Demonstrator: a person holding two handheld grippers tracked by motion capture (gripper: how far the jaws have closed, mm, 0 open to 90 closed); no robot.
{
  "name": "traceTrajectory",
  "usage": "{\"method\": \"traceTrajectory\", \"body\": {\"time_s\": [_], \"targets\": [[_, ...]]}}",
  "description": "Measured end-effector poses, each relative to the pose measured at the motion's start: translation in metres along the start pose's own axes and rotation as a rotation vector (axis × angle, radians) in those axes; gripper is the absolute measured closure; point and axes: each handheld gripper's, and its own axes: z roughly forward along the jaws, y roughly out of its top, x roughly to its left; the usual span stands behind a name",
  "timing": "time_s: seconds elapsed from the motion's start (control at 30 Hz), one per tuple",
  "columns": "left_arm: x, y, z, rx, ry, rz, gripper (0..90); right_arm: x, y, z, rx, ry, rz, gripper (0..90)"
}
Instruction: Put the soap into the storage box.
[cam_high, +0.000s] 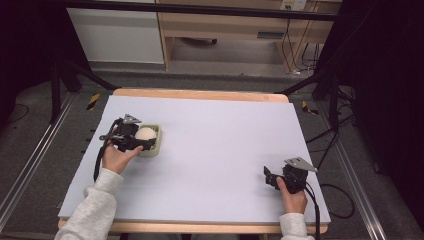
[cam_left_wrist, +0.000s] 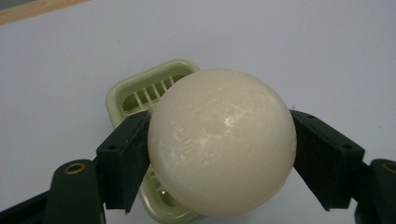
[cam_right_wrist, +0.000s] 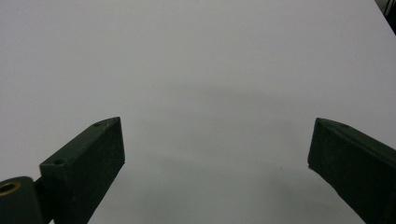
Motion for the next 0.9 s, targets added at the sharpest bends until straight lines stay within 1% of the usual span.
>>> {"method": "traceTrajectory", "body": {"time_s": [0.07, 0.1, 0.23, 0.4, 0.43, 0.5, 0.67, 0.77, 0.9], "targets": [[0.001, 0.000, 0.003, 0.006, 0.003, 0.001, 24.2, 0.000, 0.000, 0.000, -0.001, 0.000, 0.000, 4.2], [0.003, 0.000, 0.006, 0.013, 0.005, -0.002, 24.2, 0.000, 0.000, 0.000, -0.001, -0.001, 0.001, 4.2], [0.006, 0.000, 0.011, 0.025, 0.011, -0.007, 24.2, 0.000, 0.000, 0.000, -0.004, -0.001, 0.000, 4.2], [0.008, -0.001, 0.014, 0.035, 0.022, -0.009, 24.2, 0.000, 0.000, 0.000, -0.002, -0.001, -0.001, 4.2], [0.010, -0.001, 0.015, 0.035, 0.019, -0.020, 24.2, 0.000, 0.000, 0.000, -0.002, -0.001, -0.001, 4.2], [0.010, -0.002, 0.017, 0.038, 0.021, -0.026, 24.2, 0.000, 0.000, 0.000, -0.002, -0.002, -0.001, 4.2], [0.011, -0.003, 0.021, 0.051, 0.020, -0.020, 24.2, 0.000, 0.000, 0.000, -0.002, -0.001, -0.001, 4.2], [0.013, -0.003, 0.024, 0.062, 0.024, -0.024, 24.2, 0.000, 0.000, -0.001, -0.003, -0.001, -0.001, 4.2], [0.014, -0.005, 0.025, 0.058, 0.026, -0.032, 24.2, 0.000, 0.000, 0.000, -0.003, -0.001, -0.001, 4.2]]}}
